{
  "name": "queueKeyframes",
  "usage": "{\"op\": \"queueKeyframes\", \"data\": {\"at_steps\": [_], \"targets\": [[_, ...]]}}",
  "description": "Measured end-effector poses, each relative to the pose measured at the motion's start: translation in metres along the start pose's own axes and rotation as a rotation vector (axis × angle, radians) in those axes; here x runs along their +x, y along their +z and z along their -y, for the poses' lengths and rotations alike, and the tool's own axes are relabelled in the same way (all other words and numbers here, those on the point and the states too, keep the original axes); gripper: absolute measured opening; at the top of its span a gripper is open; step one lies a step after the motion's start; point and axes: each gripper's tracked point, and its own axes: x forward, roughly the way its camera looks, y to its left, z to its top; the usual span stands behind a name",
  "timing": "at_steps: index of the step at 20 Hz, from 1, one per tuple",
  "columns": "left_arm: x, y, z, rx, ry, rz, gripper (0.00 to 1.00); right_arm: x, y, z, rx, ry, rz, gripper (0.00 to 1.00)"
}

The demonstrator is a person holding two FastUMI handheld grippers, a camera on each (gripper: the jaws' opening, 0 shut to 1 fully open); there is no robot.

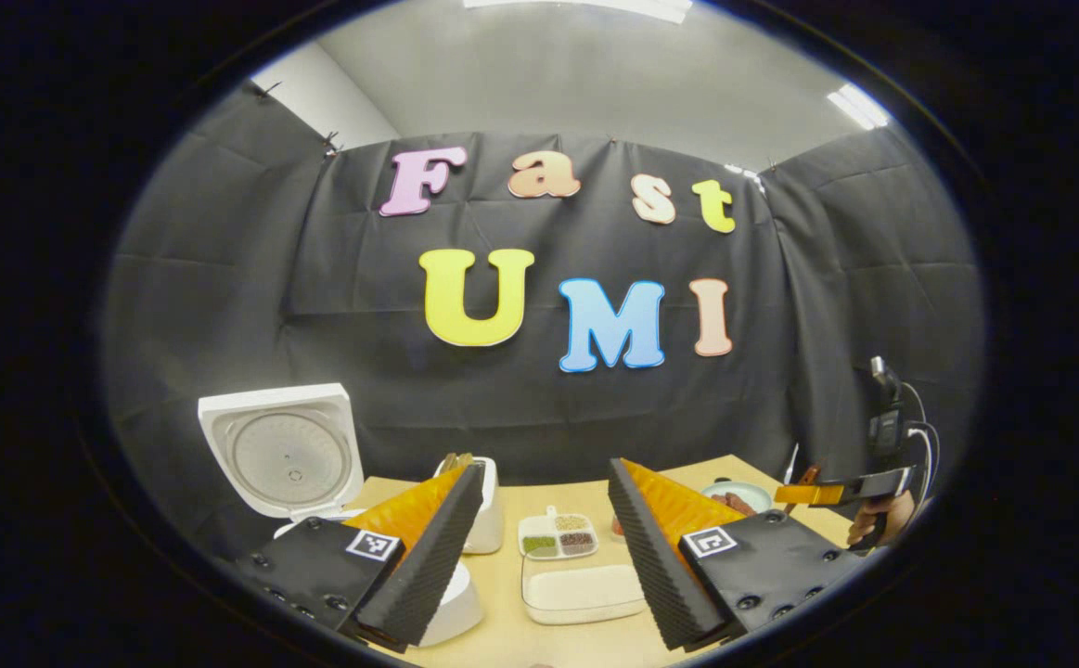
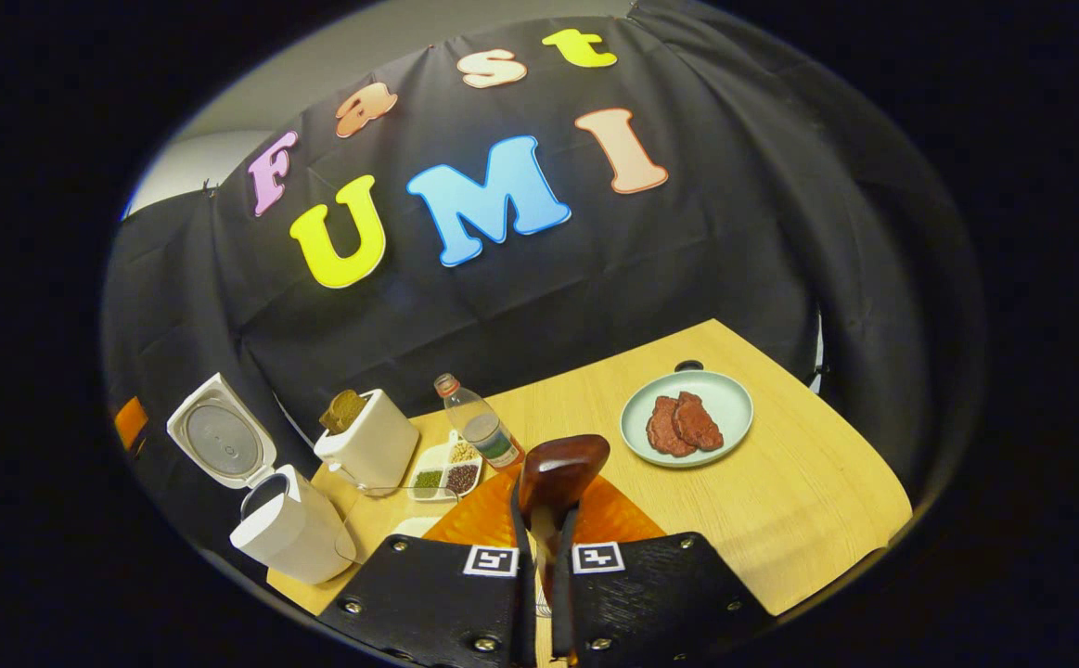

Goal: Close the left gripper, press the button to open the rice cooker; take a wooden spoon from the chopstick holder with the right hand, scoop a spoonful of rice and pour it into the rice cooker, then put the wooden spoon back into the chopstick holder.

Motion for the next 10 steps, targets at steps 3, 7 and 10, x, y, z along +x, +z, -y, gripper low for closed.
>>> {"op": "queueKeyframes", "data": {"at_steps": [3,7,10], "targets": [[-0.006,-0.004,-0.002,-0.002,0.012,-0.016,0.94,0.014,-0.021,0.004,-0.012,-0.014,-0.035,0.07],[-0.015,-0.005,-0.006,0.009,0.037,-0.029,0.94,0.027,-0.041,0.005,-0.031,-0.035,-0.064,0.07],[-0.018,-0.007,-0.006,0.003,0.042,-0.032,0.94,0.034,-0.052,0.008,-0.033,-0.055,-0.069,0.07]]}}
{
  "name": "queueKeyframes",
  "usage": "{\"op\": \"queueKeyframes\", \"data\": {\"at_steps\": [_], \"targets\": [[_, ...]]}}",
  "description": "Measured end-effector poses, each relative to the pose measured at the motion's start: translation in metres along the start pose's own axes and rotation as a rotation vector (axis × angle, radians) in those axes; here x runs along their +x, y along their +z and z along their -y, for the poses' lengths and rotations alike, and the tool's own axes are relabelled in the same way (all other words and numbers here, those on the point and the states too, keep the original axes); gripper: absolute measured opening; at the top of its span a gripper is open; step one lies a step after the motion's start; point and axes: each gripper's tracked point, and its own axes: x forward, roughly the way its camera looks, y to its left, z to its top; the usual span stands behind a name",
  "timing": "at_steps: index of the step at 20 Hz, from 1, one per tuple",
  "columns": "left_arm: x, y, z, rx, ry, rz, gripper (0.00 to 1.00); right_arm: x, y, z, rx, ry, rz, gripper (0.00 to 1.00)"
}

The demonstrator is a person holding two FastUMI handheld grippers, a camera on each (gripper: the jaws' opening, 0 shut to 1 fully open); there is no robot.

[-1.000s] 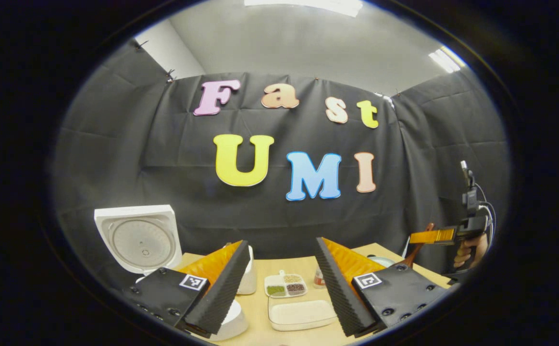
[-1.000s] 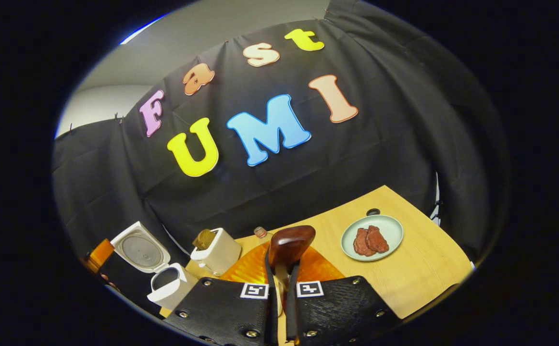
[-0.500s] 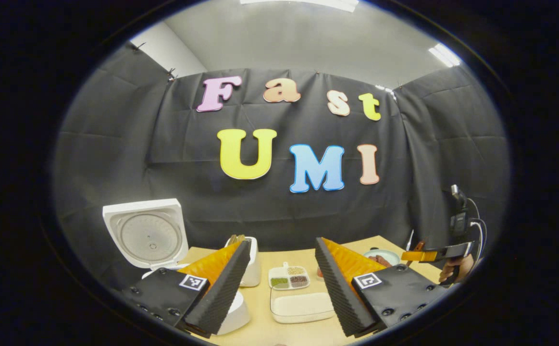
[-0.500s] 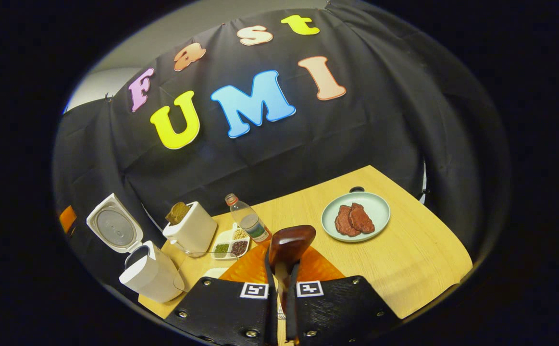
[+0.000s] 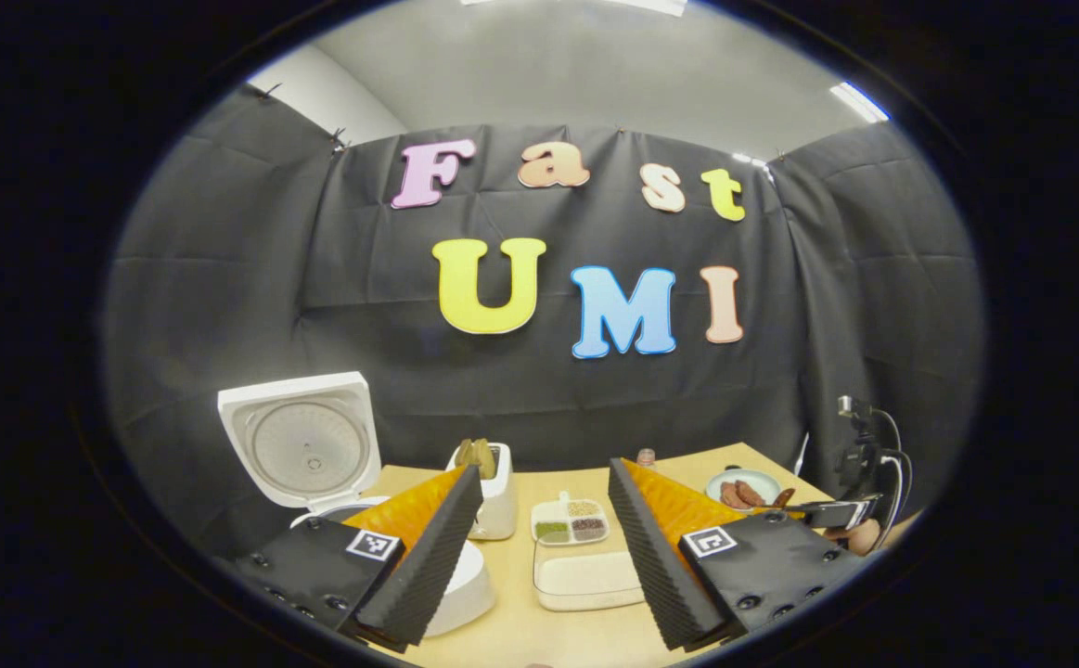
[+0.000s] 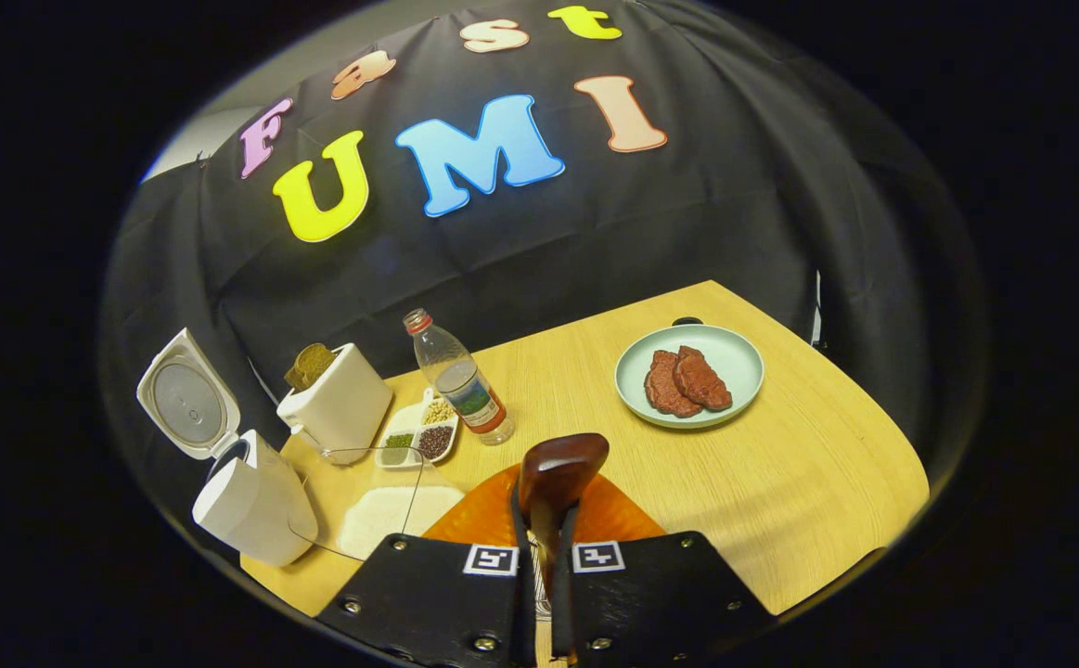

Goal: Close the left gripper, press the button to open the rice cooker; take a wooden spoon from the chopstick holder with the right hand, scoop a spoonful of rice and pour it into the rice cooker, then put the wooden spoon back into the chopstick holder.

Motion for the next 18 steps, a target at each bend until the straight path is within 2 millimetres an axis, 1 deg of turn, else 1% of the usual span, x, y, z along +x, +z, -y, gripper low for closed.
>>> {"op": "queueKeyframes", "data": {"at_steps": [2,3,4,5,6,7,9,10,11,12,14,15,16,17,18], "targets": [[-0.002,0.002,0.001,0.0,0.004,0.008,0.94,-0.001,-0.001,0.0,0.001,0.0,0.012,0.07],[-0.001,0.002,-0.002,0.002,0.019,0.016,0.94,-0.002,0.001,-0.001,-0.013,0.01,0.019,0.07],[0.0,0.001,-0.003,-0.003,0.026,0.017,0.95,-0.002,-0.003,-0.002,-0.04,0.02,0.013,0.09],[0.003,0.0,-0.001,-0.016,0.028,0.016,0.94,-0.006,-0.002,-0.003,-0.073,0.018,0.017,0.14],[0.005,-0.002,0.001,-0.027,0.028,0.015,0.94,-0.013,0.001,0.003,-0.109,0.0,0.036,0.18],[0.006,0.0,0.002,-0.034,0.026,0.018,0.94,-0.025,0.01,0.006,-0.139,-0.016,0.063,0.33],[0.008,0.002,0.006,-0.038,0.016,0.029,0.94,-0.046,0.027,0.019,-0.201,-0.082,0.106,1.0],[0.009,0.003,0.008,-0.037,0.011,0.031,0.94,-0.057,0.041,0.02,-0.224,-0.097,0.144,0.99],[0.011,0.004,0.009,-0.034,0.01,0.032,0.94,-0.073,0.057,0.016,-0.232,-0.1,0.188,0.99],[0.013,0.005,0.009,-0.033,0.012,0.034,0.94,-0.085,0.073,0.009,-0.222,-0.09,0.226,0.99],[0.015,0.008,0.011,-0.037,0.008,0.047,0.94,-0.11,0.108,-0.01,-0.2,-0.05,0.304,0.99],[0.015,0.011,0.009,-0.04,0.01,0.053,0.95,-0.118,0.124,-0.02,-0.201,-0.034,0.332,0.99],[0.016,0.014,0.007,-0.048,0.011,0.061,0.94,-0.123,0.133,-0.03,-0.209,-0.015,0.337,0.98],[0.017,0.015,0.002,-0.061,0.018,0.064,0.94,-0.129,0.14,-0.045,-0.223,0.019,0.342,0.99],[0.018,0.015,-0.004,-0.073,0.035,0.064,0.95,-0.134,0.151,-0.056,-0.24,0.039,0.358,0.98]]}}
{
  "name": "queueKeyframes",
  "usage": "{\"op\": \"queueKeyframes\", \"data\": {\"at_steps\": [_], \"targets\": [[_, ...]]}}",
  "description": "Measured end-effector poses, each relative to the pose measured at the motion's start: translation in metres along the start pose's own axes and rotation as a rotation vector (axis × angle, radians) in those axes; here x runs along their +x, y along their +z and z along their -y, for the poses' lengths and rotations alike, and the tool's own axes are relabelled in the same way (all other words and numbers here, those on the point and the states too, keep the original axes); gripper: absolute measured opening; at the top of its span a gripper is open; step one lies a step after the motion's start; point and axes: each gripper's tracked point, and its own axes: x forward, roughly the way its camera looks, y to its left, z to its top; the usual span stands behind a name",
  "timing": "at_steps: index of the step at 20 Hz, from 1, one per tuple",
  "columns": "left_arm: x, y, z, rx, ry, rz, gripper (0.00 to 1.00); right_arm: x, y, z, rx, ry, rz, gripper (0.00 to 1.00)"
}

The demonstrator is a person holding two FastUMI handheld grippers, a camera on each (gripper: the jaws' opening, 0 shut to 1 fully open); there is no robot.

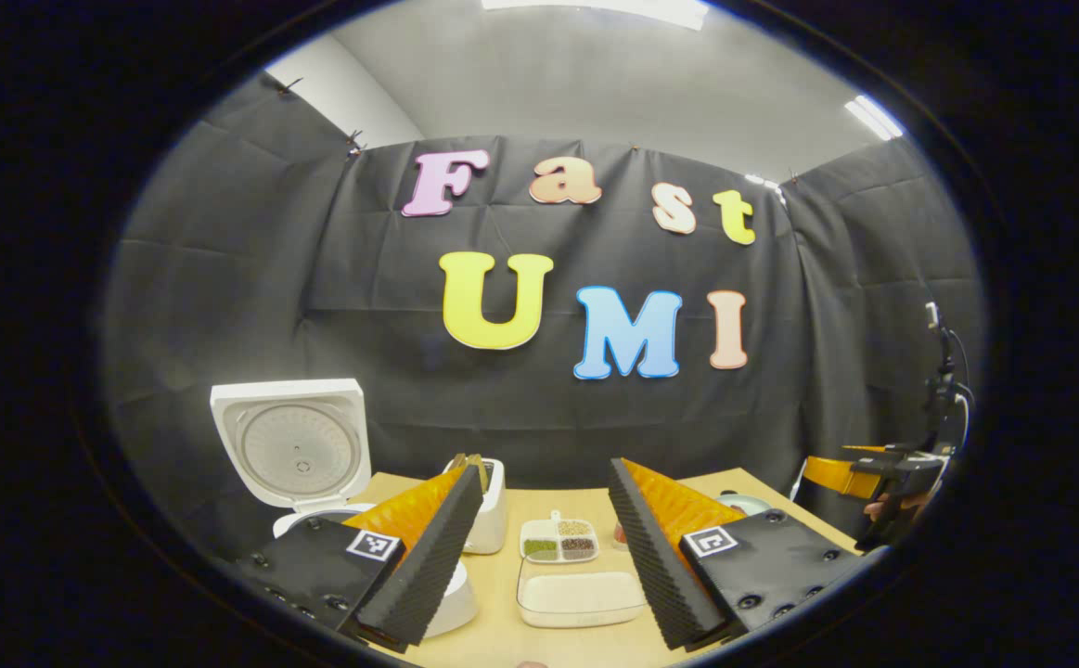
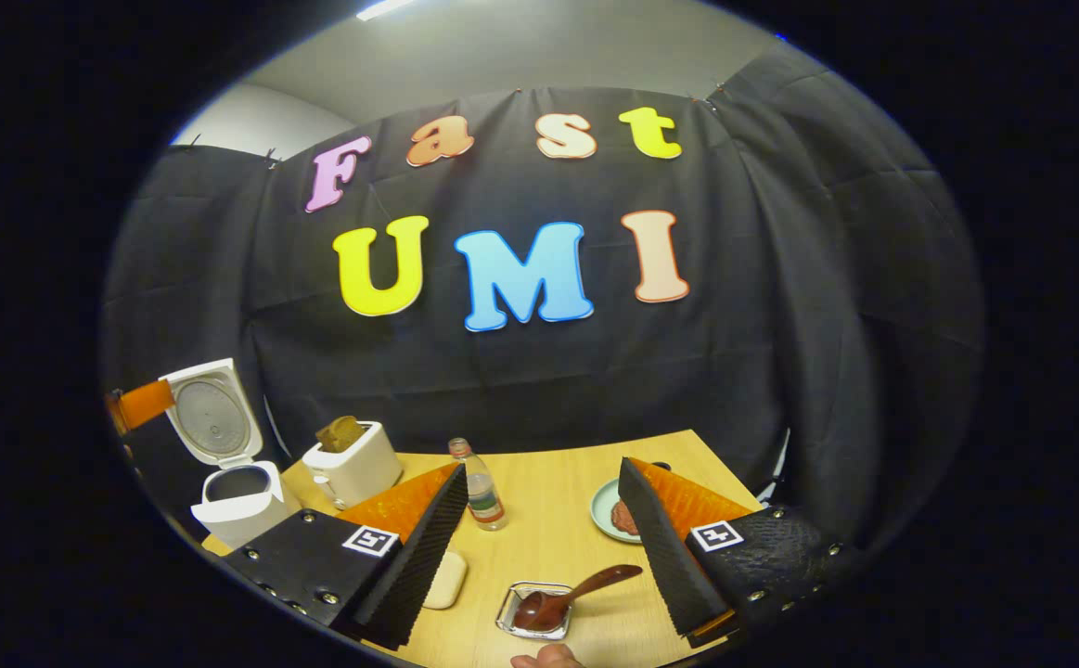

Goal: Close the left gripper, press the button to open the rice cooker; take a wooden spoon from the chopstick holder with the right hand, scoop a spoonful of rice and pour it into the rice cooker, then put the wooden spoon back into the chopstick holder.

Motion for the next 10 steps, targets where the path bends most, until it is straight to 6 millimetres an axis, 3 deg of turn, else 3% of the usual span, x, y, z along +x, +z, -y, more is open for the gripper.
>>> {"op": "queueKeyframes", "data": {"at_steps": [4,5,10], "targets": [[0.005,0.003,-0.034,-0.023,0.062,-0.015,0.94,-0.007,0.049,-0.035,-0.04,0.054,0.088,0.98],[0.008,0.002,-0.047,-0.023,0.075,-0.029,0.98,-0.009,0.057,-0.044,-0.048,0.073,0.106,0.99],[0.024,0.018,-0.116,-0.04,0.147,-0.053,0.96,-0.01,0.068,-0.065,-0.07,0.113,0.122,0.99]]}}
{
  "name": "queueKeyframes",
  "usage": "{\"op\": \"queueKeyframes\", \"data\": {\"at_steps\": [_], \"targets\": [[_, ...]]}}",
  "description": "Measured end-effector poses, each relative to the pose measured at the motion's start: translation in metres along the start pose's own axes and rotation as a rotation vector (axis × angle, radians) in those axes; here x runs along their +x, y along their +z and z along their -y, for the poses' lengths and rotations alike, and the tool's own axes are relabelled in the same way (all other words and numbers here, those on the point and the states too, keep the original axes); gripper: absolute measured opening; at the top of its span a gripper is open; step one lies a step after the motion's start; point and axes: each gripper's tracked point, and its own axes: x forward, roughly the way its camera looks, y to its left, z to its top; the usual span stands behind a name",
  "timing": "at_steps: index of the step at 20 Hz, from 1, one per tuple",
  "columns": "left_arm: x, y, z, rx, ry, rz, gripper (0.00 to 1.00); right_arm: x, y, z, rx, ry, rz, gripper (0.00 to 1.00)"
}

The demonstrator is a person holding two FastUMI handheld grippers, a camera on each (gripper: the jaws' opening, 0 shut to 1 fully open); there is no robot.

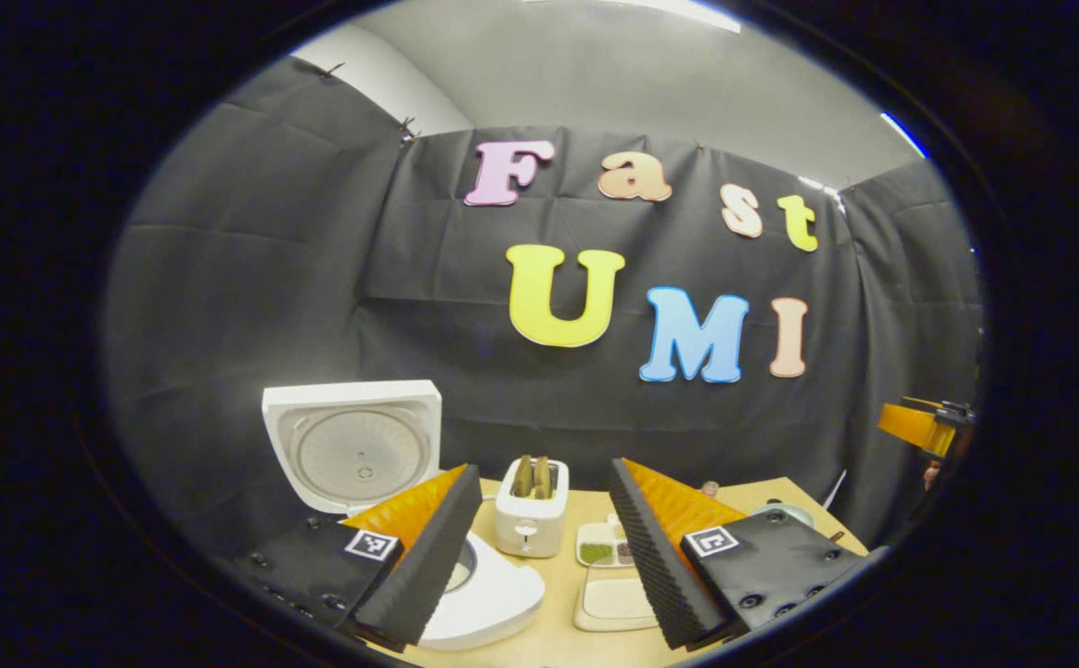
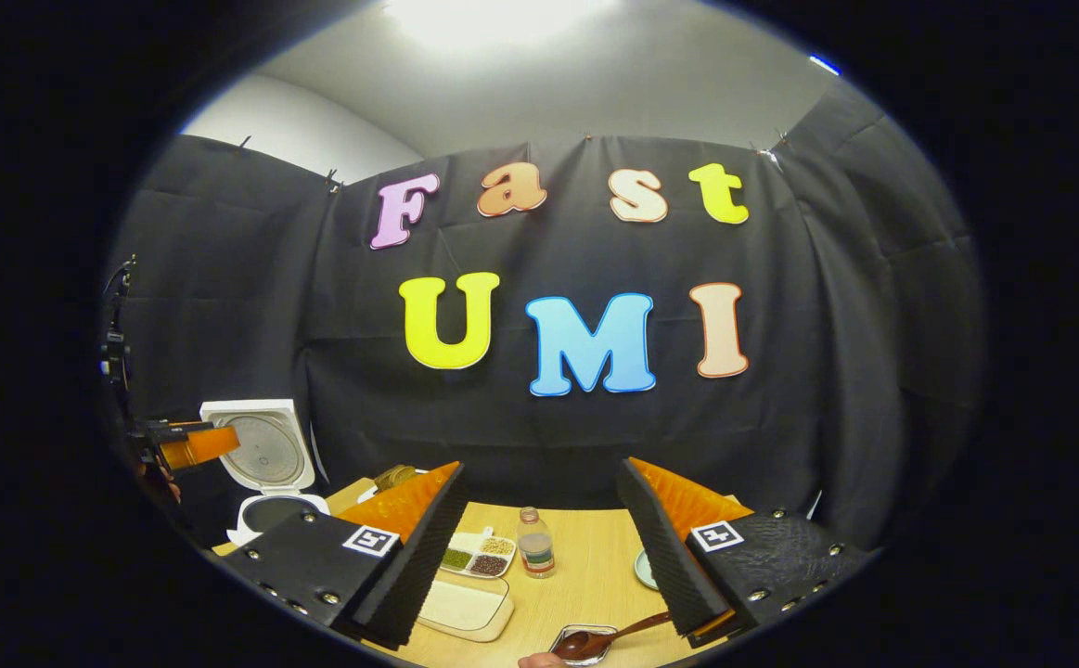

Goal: Close the left gripper, press the button to open the rice cooker; take a wooden spoon from the chopstick holder with the right hand, scoop a spoonful of rice and pour it into the rice cooker, then put the wooden spoon back into the chopstick holder.

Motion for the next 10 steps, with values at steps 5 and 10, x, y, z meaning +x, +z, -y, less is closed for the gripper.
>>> {"op": "queueKeyframes", "data": {"at_steps": [5,10], "targets": [[0.032,0.021,-0.066,-0.02,0.109,-0.012,0.96,0.008,-0.001,-0.004,0.013,0.014,-0.002,0.99],[0.081,0.059,-0.146,-0.069,0.296,0.017,0.97,0.016,-0.003,0.005,0.015,-0.017,-0.003,0.98]]}}
